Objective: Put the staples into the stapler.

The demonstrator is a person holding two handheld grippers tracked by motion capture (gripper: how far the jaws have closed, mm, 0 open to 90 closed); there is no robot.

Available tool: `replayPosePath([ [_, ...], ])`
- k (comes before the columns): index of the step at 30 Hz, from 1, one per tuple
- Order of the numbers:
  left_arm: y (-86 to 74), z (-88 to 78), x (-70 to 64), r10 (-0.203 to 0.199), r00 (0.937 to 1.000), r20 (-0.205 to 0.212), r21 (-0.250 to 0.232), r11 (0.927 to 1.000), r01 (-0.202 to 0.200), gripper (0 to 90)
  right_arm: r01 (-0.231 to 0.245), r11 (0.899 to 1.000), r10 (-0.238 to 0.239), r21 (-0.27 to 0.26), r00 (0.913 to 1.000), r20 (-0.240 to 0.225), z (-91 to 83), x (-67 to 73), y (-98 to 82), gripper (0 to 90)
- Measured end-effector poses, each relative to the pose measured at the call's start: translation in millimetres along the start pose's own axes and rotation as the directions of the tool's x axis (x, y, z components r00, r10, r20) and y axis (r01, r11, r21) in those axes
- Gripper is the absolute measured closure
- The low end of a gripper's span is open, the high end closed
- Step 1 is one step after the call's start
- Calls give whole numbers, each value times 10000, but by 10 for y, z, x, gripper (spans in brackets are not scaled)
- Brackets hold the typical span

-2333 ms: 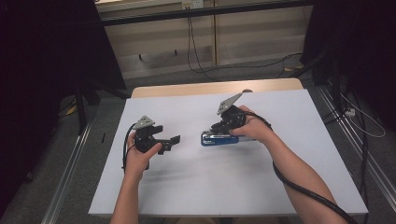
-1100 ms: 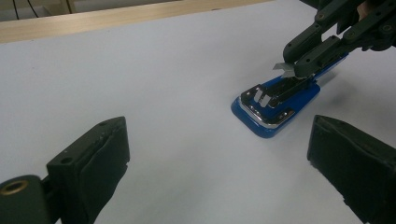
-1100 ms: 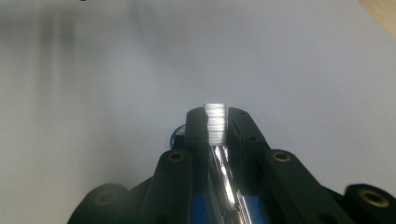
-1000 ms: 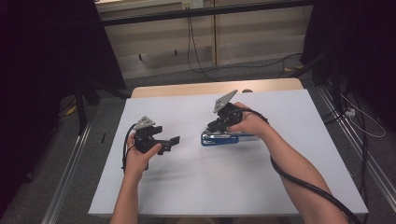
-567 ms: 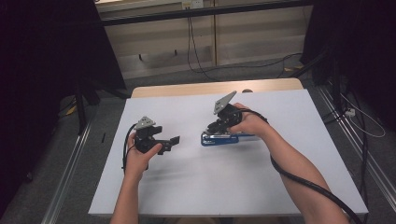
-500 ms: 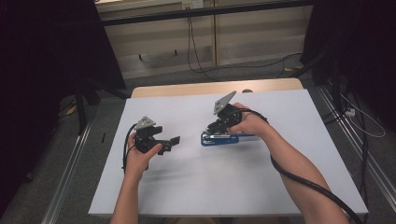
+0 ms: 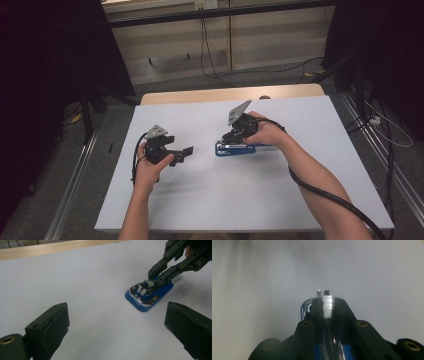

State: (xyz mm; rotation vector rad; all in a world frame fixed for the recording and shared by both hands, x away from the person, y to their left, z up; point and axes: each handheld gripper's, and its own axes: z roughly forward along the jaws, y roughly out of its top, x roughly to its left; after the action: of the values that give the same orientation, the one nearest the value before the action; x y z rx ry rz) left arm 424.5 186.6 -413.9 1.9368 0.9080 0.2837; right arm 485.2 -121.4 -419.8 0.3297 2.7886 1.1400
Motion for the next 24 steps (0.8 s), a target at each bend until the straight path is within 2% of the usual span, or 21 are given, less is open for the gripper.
replayPosePath([
  [9,-6,-10,7,-118,9999,-40,-34,9999,118,59,-61,9999,60,-130,9999,-139,1,0,-20,796],
  [13,-4,-7,3,-42,10000,-32,7,10000,42,59,115,9999,-116,-92,9998,-139,-3,-7,-11,797],
  [16,-3,-3,-5,-40,10000,-17,-7,10000,40,59,110,9999,-114,-101,9993,-357,-4,-4,-3,797],
  [18,-7,1,-3,-69,10000,-33,11,10000,69,59,323,9995,-323,-6,9989,-330,13,-3,10,797],
  [24,-11,-2,1,-41,10000,-55,27,10000,41,58,310,9994,-315,-158,9989,-349,-1,-35,26,797],
])
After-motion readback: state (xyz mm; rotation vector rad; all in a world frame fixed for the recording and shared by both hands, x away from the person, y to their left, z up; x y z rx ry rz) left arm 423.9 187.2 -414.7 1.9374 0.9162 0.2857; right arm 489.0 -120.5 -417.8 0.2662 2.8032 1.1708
